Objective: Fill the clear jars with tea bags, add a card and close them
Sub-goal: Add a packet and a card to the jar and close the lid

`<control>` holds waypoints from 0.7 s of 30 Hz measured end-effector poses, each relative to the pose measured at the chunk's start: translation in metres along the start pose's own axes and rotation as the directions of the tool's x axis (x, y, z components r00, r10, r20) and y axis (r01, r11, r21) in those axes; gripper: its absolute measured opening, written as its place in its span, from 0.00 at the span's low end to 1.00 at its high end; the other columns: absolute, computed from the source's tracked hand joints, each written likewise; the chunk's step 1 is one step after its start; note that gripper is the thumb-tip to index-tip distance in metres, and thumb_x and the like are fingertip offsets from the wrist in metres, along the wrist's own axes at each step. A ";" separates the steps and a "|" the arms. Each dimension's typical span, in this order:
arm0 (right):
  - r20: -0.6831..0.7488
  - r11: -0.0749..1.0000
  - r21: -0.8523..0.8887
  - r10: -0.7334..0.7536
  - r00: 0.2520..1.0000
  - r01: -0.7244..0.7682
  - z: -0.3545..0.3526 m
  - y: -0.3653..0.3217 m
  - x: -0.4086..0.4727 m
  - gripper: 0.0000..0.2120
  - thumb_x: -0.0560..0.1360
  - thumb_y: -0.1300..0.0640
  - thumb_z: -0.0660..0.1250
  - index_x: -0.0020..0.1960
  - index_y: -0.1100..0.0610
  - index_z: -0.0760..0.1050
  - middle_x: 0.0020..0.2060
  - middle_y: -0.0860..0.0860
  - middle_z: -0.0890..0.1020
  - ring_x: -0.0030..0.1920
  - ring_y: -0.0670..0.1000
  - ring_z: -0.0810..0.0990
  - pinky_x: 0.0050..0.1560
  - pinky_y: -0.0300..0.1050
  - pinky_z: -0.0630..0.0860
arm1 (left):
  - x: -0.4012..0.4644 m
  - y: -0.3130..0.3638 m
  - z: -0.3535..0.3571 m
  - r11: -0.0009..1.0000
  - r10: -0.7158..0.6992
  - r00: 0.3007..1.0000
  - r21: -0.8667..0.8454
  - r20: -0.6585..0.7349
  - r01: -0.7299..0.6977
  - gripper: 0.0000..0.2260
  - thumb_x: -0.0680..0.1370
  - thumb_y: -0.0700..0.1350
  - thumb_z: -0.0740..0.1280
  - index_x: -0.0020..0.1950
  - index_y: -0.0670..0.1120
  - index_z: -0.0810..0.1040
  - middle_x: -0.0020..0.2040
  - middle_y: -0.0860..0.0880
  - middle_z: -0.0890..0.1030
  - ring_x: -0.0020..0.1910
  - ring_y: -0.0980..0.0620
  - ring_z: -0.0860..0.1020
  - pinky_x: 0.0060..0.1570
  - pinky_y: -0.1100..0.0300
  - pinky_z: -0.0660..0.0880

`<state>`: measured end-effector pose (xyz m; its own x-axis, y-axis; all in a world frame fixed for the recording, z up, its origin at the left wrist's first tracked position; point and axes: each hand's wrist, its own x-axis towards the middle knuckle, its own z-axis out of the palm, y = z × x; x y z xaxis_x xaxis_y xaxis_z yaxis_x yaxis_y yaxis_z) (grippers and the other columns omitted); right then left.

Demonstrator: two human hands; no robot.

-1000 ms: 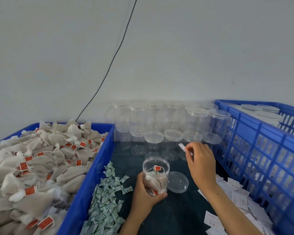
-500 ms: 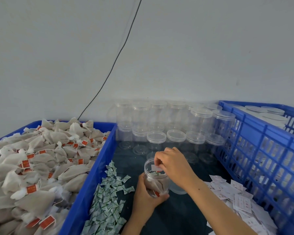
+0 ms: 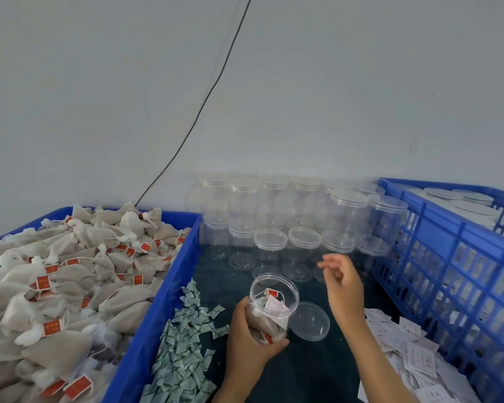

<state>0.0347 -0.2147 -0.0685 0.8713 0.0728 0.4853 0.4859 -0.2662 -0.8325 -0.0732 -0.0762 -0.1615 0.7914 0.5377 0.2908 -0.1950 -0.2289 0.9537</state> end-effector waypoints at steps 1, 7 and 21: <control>0.018 0.994 -0.022 0.106 0.994 -0.106 0.002 0.016 -0.005 0.12 0.77 0.63 0.66 0.59 0.55 0.72 0.51 0.49 0.80 0.55 0.50 0.79 0.53 0.43 0.74 | 0.000 0.000 0.000 1.000 0.006 1.000 0.000 -0.018 -0.006 0.41 0.56 0.39 0.83 0.63 0.55 0.69 0.58 0.53 0.77 0.57 0.59 0.77 0.55 0.64 0.76; 0.330 0.885 -0.455 0.267 0.906 -0.095 0.020 0.075 -0.046 0.50 0.65 0.41 0.76 0.76 0.51 0.52 0.72 0.53 0.64 0.71 0.57 0.63 0.70 0.52 0.60 | 0.004 0.001 0.000 0.998 0.020 0.995 0.063 -0.103 -0.014 0.42 0.56 0.39 0.83 0.66 0.49 0.69 0.60 0.50 0.76 0.60 0.52 0.75 0.59 0.52 0.75; 0.406 0.964 0.178 0.110 0.907 -0.196 -0.006 0.065 -0.042 0.59 0.56 0.58 0.85 0.72 0.33 0.50 0.59 0.48 0.75 0.53 0.41 0.79 0.51 0.39 0.76 | -0.001 0.010 -0.007 0.995 0.016 1.000 -0.099 0.013 -0.015 0.35 0.57 0.50 0.80 0.57 0.55 0.65 0.56 0.50 0.77 0.50 0.59 0.80 0.47 0.65 0.76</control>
<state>0.0293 -0.2408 -0.1414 0.8717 0.4268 0.2407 0.3101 -0.1001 -0.9454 -0.0805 -0.0733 -0.1520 0.7956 0.5233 0.3054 -0.2631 -0.1557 0.9521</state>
